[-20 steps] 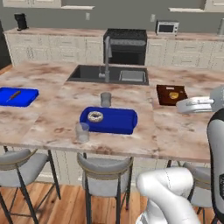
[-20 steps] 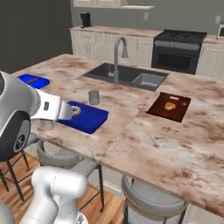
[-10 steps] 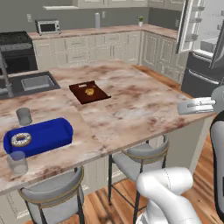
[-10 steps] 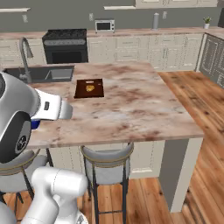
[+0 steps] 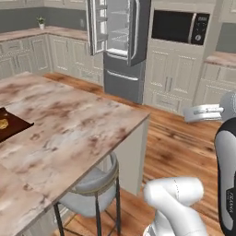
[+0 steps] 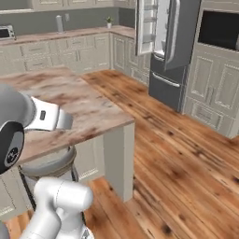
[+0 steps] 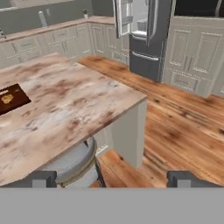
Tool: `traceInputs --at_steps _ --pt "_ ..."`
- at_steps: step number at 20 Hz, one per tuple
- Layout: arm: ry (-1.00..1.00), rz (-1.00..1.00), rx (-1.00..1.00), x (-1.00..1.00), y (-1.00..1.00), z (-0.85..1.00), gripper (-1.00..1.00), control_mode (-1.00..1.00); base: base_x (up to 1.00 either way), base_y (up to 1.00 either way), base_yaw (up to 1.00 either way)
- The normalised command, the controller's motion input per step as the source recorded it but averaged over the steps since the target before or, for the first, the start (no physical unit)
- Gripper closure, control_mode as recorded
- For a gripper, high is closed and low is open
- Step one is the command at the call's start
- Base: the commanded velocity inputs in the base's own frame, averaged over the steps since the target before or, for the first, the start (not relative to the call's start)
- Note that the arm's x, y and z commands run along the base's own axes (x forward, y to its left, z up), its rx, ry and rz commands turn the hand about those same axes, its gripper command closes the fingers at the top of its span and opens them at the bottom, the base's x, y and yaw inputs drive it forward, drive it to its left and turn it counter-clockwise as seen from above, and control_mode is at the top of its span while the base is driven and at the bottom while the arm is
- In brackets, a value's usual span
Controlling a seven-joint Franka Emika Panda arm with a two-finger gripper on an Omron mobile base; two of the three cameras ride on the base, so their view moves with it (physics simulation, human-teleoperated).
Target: Take the donuts from the fridge and place them on the empty tray on the dining counter.
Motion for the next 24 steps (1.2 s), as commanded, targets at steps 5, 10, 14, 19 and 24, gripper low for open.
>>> traceInputs --at_steps 5,10,14,19,24 --pt "0.00 0.00 0.00 0.00 0.00 0.00 -1.00 1.00 1.00 -1.00 0.21" --pt "0.00 0.00 0.00 0.00 0.00 0.00 -1.00 1.00 1.00 -1.00 0.21" --pt "0.00 0.00 0.00 0.00 0.00 0.00 -1.00 1.00 1.00 -1.00 0.06" --pt "0.00 0.00 0.00 0.00 0.00 0.00 -1.00 1.00 1.00 -1.00 0.08" --pt "0.00 0.00 0.00 0.00 0.00 0.00 -1.00 1.00 1.00 -0.97 0.14"
